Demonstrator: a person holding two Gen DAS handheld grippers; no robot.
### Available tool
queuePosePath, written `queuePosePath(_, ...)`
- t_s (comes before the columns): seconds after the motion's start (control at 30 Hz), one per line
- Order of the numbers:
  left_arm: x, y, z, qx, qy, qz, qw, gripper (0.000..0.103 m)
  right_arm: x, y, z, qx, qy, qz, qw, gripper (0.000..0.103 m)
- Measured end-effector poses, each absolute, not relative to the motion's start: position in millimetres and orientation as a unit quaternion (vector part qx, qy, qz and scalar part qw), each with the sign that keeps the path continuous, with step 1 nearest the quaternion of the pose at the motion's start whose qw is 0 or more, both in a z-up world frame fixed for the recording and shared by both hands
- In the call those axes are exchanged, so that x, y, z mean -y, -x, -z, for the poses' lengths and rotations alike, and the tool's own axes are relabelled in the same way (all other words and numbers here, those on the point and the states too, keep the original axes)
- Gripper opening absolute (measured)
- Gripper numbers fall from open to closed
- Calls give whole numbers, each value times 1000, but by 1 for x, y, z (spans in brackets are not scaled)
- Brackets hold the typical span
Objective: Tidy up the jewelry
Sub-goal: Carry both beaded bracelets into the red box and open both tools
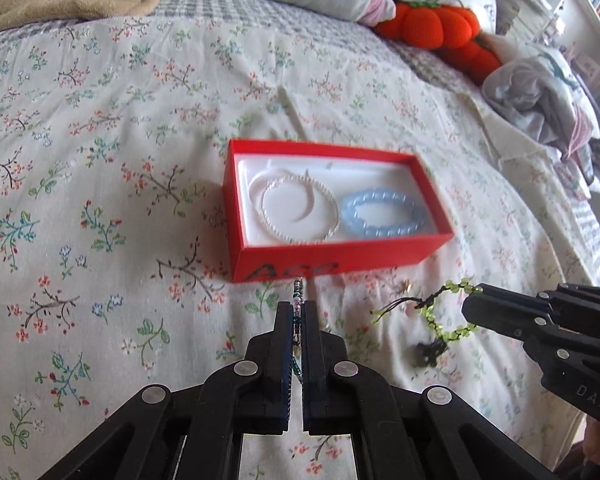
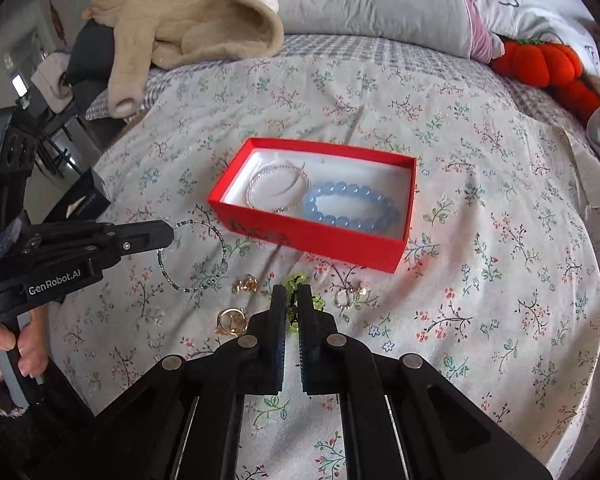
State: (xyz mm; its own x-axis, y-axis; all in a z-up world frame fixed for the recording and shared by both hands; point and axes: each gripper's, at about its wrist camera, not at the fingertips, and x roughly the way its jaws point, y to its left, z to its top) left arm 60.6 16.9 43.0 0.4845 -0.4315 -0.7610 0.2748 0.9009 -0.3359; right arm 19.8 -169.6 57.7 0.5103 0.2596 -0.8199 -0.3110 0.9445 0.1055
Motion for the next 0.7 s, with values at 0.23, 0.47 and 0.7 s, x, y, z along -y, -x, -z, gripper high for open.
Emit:
queuePosePath(0.23, -14, -77, -57, -439, 125, 207, 866, 0, 178, -32, -80, -439, -8, -157, 885, 5)
queuePosePath(0.47, -4, -99, -61, -420, 166, 222, 864, 0, 185, -52, -94, -418, -45, -151, 895, 5)
queuePosePath(0.7, 0, -122, -40, -429, 172, 198, 865, 0, 179, -76, -91, -416, -63, -152, 894, 5)
